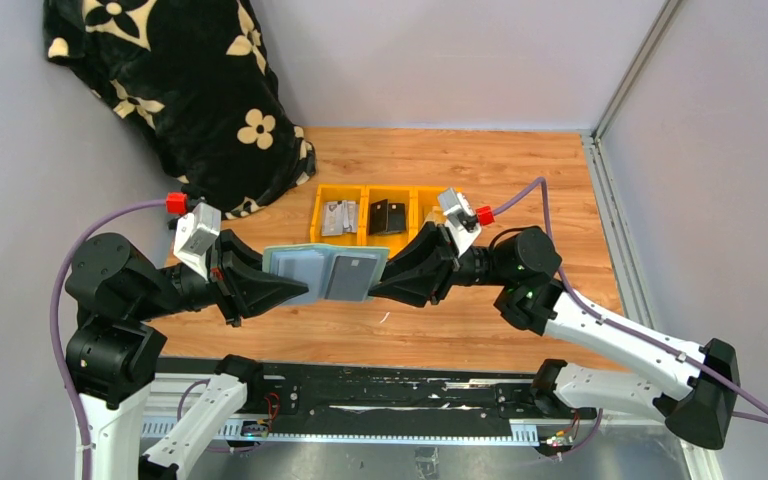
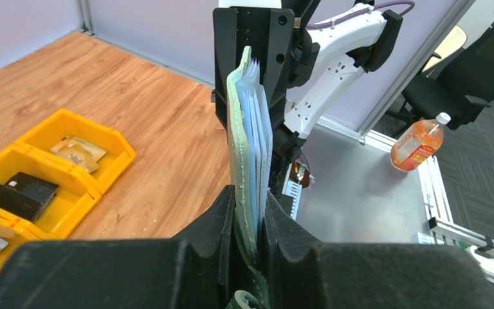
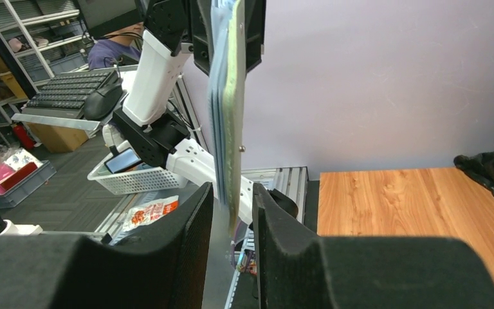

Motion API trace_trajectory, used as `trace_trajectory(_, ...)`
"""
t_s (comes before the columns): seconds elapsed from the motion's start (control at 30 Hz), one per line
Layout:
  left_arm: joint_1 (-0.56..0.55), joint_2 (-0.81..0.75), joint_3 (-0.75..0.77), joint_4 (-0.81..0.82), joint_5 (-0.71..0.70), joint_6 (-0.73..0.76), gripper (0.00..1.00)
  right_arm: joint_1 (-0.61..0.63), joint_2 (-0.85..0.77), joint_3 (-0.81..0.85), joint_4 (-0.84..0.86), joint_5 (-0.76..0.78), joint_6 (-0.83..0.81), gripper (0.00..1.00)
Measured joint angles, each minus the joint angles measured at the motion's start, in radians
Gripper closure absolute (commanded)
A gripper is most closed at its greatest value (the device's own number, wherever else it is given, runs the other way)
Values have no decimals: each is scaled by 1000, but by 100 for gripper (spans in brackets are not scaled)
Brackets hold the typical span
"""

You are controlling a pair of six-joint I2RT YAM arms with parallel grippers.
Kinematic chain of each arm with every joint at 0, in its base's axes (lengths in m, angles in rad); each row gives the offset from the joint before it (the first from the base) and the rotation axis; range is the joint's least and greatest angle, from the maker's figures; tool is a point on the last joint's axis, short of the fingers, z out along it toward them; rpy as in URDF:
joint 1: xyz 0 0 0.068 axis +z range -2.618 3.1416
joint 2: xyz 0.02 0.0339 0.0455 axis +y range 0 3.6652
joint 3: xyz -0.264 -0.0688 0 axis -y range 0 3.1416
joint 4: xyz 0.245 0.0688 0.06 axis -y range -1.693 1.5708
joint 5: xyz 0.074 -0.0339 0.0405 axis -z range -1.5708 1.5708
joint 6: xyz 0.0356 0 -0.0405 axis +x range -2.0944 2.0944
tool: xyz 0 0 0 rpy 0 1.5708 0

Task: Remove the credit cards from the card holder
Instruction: Remove the credit card from the card holder.

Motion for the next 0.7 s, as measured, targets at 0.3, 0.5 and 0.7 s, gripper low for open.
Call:
trace_trajectory(0.3, 0, 0, 0, 0, -5, 0, 100, 25, 13, 21, -1, -3, -4, 77)
trace_trajectory(0.5, 0, 0, 0, 0, -5, 0, 100, 31, 0, 25, -2, -45, -7, 75)
trace_trajectory(0.7, 0, 0, 0, 0, -5, -1, 100, 39, -10, 26, -1, -69, -7, 85)
